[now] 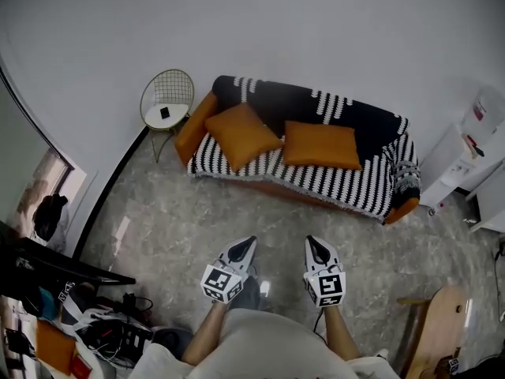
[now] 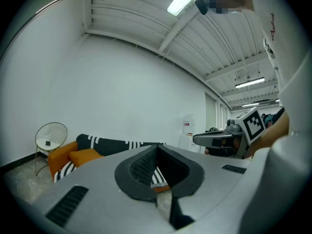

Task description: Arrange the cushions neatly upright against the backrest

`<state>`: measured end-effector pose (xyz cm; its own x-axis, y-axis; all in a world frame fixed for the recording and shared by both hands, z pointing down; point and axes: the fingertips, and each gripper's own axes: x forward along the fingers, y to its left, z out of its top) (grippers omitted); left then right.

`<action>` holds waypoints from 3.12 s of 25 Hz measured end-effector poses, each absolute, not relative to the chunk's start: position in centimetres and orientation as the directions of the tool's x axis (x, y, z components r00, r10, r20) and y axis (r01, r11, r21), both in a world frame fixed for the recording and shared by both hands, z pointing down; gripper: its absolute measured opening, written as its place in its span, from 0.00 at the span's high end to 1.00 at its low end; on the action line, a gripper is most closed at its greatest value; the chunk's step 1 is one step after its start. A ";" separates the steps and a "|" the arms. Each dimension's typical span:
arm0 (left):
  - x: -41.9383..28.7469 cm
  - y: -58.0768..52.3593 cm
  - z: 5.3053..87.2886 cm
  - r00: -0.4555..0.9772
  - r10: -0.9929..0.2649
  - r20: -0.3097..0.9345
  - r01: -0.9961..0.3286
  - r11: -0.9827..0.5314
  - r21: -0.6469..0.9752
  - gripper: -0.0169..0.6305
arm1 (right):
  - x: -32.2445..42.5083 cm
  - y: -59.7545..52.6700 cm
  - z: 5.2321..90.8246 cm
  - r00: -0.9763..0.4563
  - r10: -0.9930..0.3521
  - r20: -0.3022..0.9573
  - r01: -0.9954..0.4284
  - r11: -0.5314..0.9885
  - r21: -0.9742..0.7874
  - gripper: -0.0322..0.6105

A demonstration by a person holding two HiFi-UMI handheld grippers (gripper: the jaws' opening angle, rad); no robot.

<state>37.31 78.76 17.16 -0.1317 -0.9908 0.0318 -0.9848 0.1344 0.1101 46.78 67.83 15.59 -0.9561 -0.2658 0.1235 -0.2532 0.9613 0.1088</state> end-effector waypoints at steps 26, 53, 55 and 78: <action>9.6 67.8 15.1 -0.077 -0.996 0.034 -0.987 0.081 0.141 0.93 | 18.0 57.9 14.1 -0.948 -0.266 0.174 -0.246 0.961 0.124 0.91; 4.0 65.0 17.2 -0.078 -0.994 0.072 -0.984 0.088 0.153 0.93 | 13.7 54.0 16.6 -0.935 -0.288 0.207 -0.271 0.957 0.104 0.90; 3.0 64.1 17.4 -0.086 -0.993 0.079 -0.983 0.098 0.157 0.93 | 12.7 53.1 16.8 -0.937 -0.279 0.211 -0.263 0.960 0.100 0.90; -10.2 49.6 15.5 -0.202 -0.973 0.108 -0.965 0.216 0.146 0.93 | -2.3 37.8 14.9 -0.970 -0.149 0.194 -0.137 0.988 0.072 0.90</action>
<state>-10.16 49.61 15.50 -0.2019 -0.9734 0.1082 -0.9653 0.2164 0.1460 -2.31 37.81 14.86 -0.9697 -0.1485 0.1941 -0.1369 0.9879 0.0723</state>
